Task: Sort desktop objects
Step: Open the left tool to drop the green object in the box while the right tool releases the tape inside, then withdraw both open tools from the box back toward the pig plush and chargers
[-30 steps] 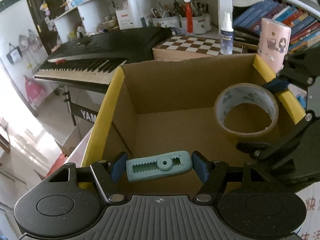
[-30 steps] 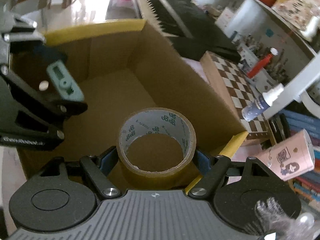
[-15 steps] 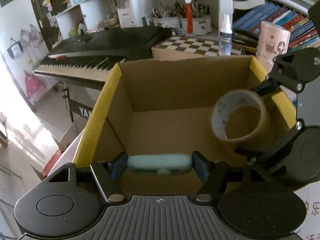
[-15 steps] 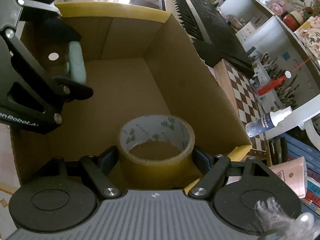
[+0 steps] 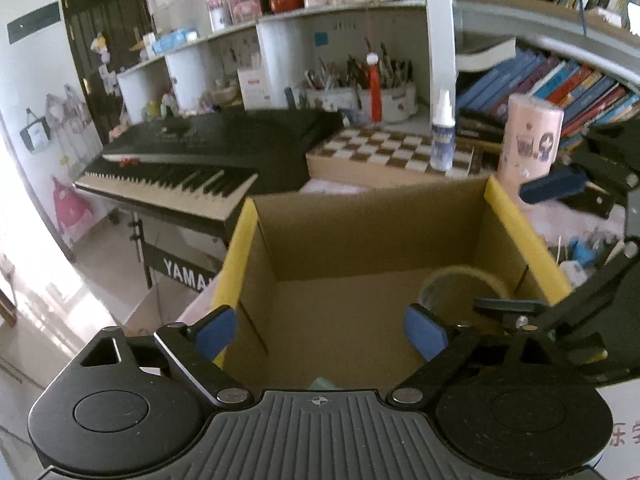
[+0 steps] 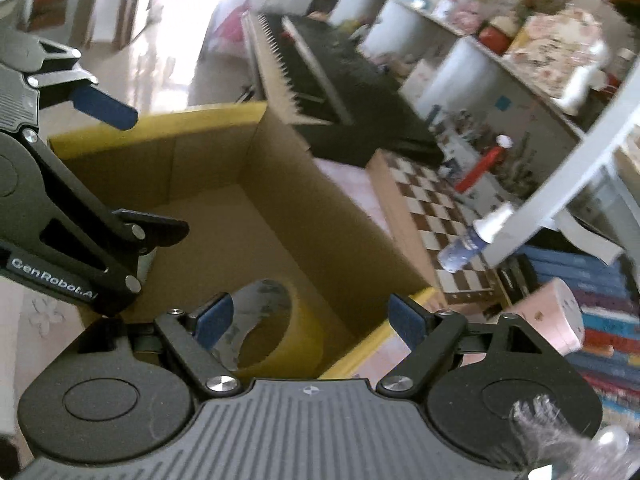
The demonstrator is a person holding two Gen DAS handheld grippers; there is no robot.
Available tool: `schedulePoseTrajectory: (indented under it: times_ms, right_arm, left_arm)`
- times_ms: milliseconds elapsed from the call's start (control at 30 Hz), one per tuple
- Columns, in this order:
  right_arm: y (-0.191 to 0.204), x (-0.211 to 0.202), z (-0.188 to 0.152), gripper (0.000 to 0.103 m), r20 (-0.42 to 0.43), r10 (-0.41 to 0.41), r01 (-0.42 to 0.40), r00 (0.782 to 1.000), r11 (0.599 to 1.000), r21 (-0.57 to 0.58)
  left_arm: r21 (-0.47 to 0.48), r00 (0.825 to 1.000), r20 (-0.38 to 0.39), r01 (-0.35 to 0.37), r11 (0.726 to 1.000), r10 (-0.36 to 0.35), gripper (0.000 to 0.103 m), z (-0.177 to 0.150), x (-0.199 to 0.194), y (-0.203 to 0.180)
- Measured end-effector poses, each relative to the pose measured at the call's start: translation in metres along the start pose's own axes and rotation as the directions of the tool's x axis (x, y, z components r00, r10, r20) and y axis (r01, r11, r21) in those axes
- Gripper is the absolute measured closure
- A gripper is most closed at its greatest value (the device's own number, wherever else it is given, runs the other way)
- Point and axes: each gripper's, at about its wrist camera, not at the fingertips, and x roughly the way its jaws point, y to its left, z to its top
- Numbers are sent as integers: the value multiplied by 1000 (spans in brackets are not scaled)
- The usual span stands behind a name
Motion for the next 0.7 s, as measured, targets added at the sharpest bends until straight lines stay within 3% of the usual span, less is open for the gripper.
schedulePoseTrajectory:
  times_ms: [167,267,467,700]
  right_arm:
    - [2,-25,-7,18,30,-72,68,997,992,106]
    - [5,-44,-13,18,48,-135,121,990,966,227]
    - [17,-81,-30,18,69,-268,202,961,852,482]
    - [38,-112,-52,18,35,-369,271,929,741,614]
  left_arm:
    - [-1,998,56,12,1000,-12,6,3,-21,6]
    - [2,997,75,16,1000,-16,4,1,-30,11]
    - [-6,998,50,40,999,-40,4,-14,-39,21]
    - [-39,996,44,74,996,-73,4,-32,-58,31]
